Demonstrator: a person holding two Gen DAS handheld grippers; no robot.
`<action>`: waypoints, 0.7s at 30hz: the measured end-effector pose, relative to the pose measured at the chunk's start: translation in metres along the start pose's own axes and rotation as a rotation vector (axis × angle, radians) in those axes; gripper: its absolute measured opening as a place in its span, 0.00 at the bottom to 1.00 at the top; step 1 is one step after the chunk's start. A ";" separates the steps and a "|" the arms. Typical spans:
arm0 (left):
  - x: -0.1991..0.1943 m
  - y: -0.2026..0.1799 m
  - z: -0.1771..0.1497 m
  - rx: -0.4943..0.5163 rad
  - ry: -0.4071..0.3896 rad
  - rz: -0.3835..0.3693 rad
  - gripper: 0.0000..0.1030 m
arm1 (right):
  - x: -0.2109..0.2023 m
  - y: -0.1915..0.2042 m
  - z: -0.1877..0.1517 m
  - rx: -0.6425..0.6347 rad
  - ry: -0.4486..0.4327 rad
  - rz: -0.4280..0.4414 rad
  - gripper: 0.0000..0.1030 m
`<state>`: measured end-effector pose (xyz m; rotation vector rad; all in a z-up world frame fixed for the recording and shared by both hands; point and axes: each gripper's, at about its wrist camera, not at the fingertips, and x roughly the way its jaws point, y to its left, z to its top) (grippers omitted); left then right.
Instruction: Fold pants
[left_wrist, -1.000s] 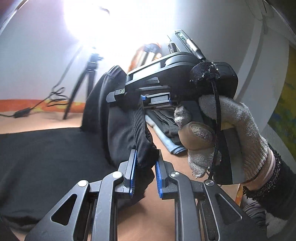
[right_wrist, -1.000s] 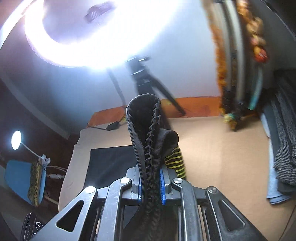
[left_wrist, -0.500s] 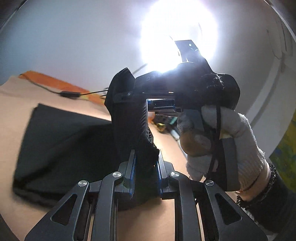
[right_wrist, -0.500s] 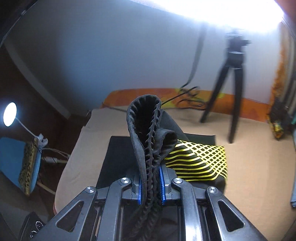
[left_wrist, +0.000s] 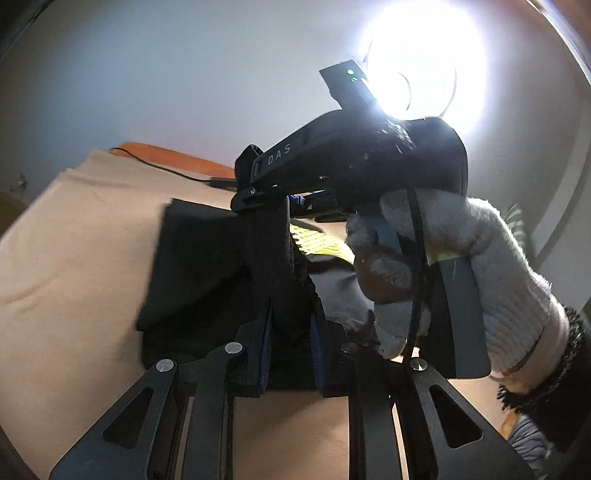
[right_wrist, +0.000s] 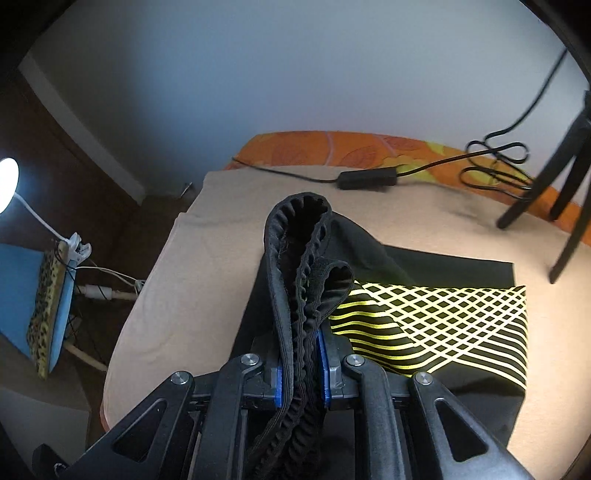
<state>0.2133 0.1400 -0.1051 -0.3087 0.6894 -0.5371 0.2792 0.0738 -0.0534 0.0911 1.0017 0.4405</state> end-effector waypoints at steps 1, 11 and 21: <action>0.001 0.001 -0.001 0.006 0.002 0.010 0.16 | 0.002 0.002 0.001 0.001 0.002 0.001 0.12; -0.022 0.023 -0.022 0.004 0.023 0.051 0.16 | 0.028 0.008 0.003 0.008 0.031 0.003 0.12; -0.061 0.019 -0.028 0.028 -0.032 0.163 0.16 | -0.013 0.010 0.002 -0.088 -0.050 0.224 0.50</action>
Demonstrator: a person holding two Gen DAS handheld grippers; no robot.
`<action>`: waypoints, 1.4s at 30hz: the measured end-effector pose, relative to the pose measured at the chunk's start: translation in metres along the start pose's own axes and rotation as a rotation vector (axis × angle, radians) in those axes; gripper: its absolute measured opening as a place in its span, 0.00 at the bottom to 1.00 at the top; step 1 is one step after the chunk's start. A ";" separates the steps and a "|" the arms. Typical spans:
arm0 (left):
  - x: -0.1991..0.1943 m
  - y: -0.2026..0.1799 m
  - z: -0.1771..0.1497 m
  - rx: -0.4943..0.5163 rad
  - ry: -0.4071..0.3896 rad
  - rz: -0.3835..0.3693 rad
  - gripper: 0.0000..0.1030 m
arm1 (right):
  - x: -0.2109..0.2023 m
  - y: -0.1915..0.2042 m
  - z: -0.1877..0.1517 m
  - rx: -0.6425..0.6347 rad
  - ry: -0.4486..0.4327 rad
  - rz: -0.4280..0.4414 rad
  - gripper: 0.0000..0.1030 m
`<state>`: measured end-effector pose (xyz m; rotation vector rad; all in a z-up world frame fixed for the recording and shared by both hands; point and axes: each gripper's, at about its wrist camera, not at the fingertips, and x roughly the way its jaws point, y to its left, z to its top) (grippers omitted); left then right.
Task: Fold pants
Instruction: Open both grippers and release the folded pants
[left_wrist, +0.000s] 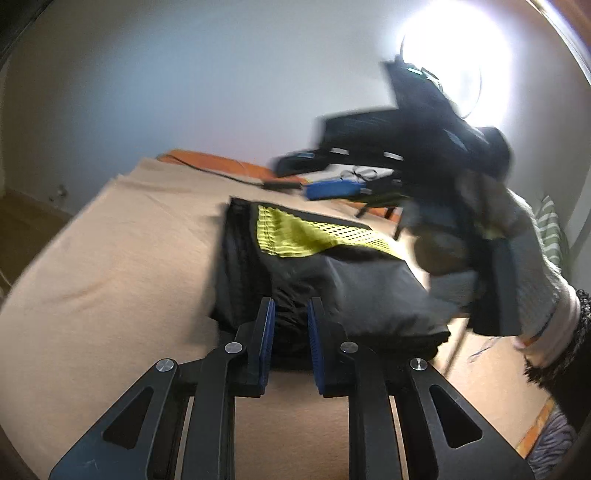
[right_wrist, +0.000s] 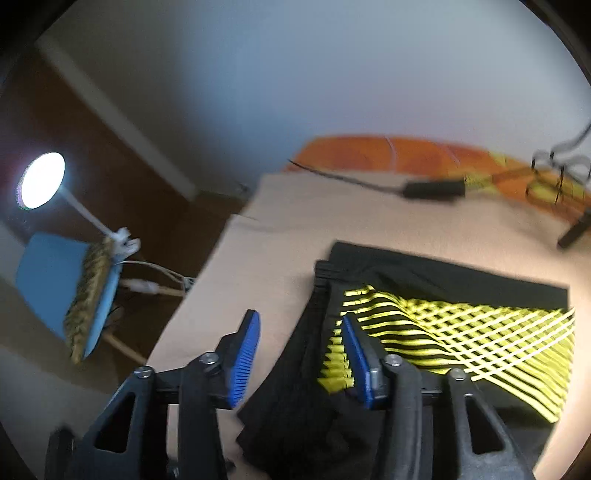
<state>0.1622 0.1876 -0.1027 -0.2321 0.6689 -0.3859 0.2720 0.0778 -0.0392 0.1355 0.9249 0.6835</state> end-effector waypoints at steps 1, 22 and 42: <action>-0.006 -0.002 0.000 0.012 -0.013 0.007 0.17 | -0.009 0.000 -0.001 -0.017 -0.015 0.001 0.51; 0.062 0.015 0.007 0.041 0.151 0.185 0.50 | -0.067 -0.129 -0.058 0.040 -0.012 -0.290 0.54; 0.033 0.041 0.003 -0.402 0.187 0.035 0.67 | -0.045 -0.180 -0.039 0.180 -0.050 -0.108 0.62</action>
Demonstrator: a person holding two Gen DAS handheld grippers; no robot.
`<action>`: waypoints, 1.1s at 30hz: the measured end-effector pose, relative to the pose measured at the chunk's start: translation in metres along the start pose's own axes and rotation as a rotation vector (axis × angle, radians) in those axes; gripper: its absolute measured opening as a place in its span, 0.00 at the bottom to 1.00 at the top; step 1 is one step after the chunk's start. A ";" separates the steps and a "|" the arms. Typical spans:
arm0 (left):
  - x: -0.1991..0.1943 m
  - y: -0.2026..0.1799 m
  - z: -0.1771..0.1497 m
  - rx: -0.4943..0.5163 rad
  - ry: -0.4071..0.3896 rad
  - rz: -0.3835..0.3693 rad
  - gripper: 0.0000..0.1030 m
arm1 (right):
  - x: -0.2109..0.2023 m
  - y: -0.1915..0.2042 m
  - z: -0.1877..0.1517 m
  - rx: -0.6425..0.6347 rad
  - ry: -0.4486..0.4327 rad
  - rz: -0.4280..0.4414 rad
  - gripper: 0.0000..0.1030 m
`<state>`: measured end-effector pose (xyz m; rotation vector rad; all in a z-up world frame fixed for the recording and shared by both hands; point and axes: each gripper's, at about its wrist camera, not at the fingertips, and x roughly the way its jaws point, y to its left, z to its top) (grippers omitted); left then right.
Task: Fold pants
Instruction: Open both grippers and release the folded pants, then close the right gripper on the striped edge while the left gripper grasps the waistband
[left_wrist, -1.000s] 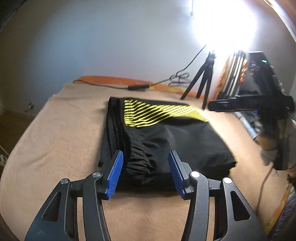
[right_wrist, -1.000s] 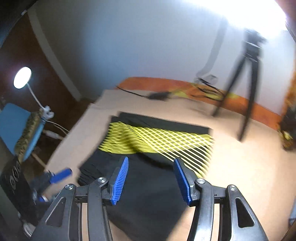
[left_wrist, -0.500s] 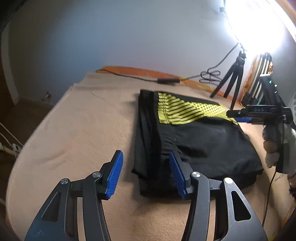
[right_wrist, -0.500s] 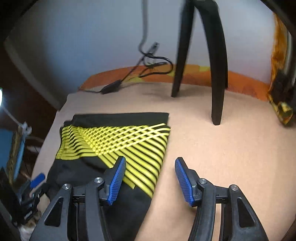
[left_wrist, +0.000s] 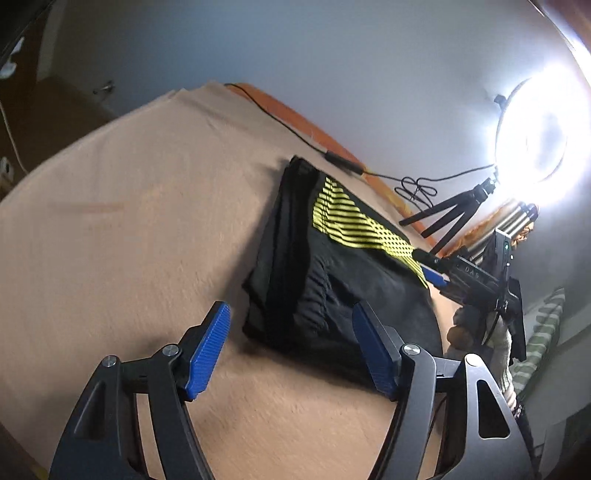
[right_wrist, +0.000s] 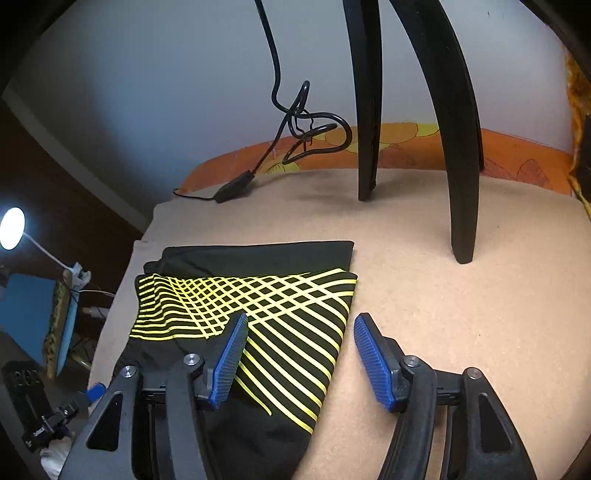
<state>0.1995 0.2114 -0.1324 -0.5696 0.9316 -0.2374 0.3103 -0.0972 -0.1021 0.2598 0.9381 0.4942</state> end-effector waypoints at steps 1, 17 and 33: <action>0.002 -0.003 -0.004 0.002 0.012 0.008 0.67 | 0.000 0.000 0.000 0.000 0.000 0.006 0.62; 0.037 -0.021 -0.009 -0.066 -0.001 0.055 0.68 | 0.002 -0.003 -0.002 -0.005 0.013 0.111 0.62; 0.057 -0.022 0.000 -0.065 -0.092 0.047 0.28 | 0.024 0.018 0.003 -0.011 -0.012 0.109 0.15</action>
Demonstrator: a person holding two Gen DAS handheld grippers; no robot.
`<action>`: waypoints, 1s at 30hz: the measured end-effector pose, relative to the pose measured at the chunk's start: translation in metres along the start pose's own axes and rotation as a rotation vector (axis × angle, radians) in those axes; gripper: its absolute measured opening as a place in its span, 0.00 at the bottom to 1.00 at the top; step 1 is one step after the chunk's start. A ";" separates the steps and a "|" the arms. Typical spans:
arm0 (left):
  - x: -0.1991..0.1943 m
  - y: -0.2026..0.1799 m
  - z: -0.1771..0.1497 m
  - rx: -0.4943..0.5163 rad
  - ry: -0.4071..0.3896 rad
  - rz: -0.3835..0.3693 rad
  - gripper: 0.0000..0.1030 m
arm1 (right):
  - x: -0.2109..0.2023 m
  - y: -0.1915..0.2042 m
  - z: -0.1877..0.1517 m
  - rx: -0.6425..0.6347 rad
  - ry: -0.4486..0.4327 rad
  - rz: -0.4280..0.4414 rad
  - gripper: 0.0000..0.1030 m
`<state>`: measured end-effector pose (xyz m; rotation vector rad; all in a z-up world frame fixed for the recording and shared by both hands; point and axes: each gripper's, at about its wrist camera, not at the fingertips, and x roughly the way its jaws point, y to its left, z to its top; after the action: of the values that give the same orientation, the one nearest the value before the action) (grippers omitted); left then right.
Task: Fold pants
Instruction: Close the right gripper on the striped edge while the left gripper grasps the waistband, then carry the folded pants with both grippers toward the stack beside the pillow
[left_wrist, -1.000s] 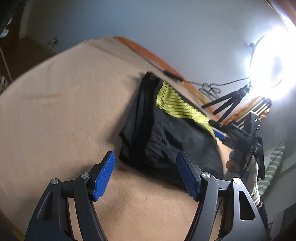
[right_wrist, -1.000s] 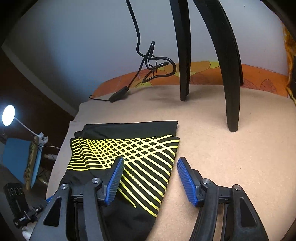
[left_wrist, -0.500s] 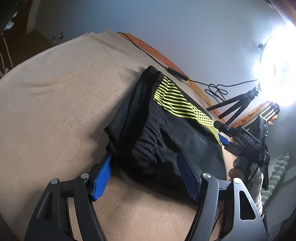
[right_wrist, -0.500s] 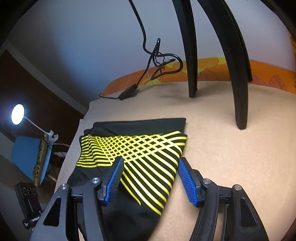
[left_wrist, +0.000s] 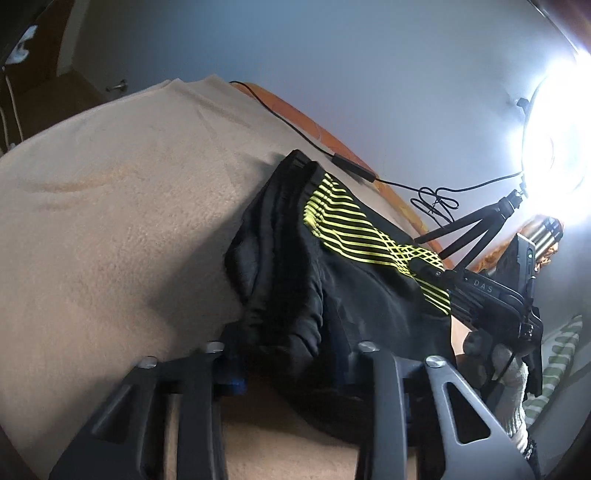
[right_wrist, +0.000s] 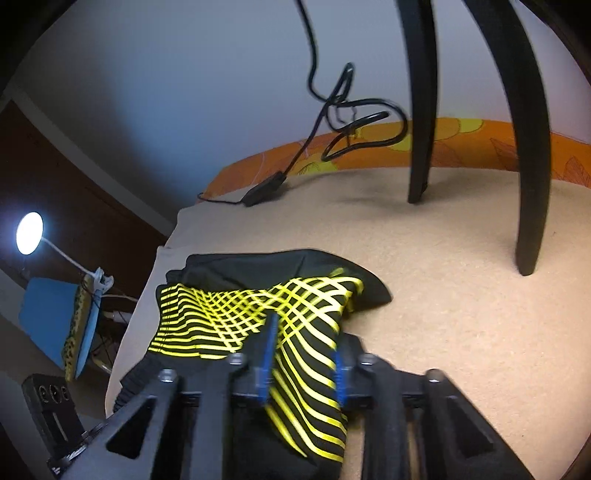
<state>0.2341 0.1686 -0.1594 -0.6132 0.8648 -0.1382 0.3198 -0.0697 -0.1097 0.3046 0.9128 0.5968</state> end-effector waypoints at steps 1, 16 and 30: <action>-0.001 0.001 0.001 0.005 -0.003 -0.011 0.25 | 0.000 0.002 -0.001 -0.007 -0.001 -0.006 0.12; -0.047 -0.029 -0.002 0.168 -0.069 -0.049 0.19 | -0.065 0.087 -0.001 -0.281 -0.095 -0.126 0.06; -0.109 -0.104 -0.026 0.344 -0.092 -0.101 0.19 | -0.171 0.114 -0.020 -0.325 -0.190 -0.187 0.06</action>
<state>0.1567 0.1105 -0.0408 -0.3377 0.7003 -0.3398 0.1840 -0.0816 0.0455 -0.0172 0.6402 0.5236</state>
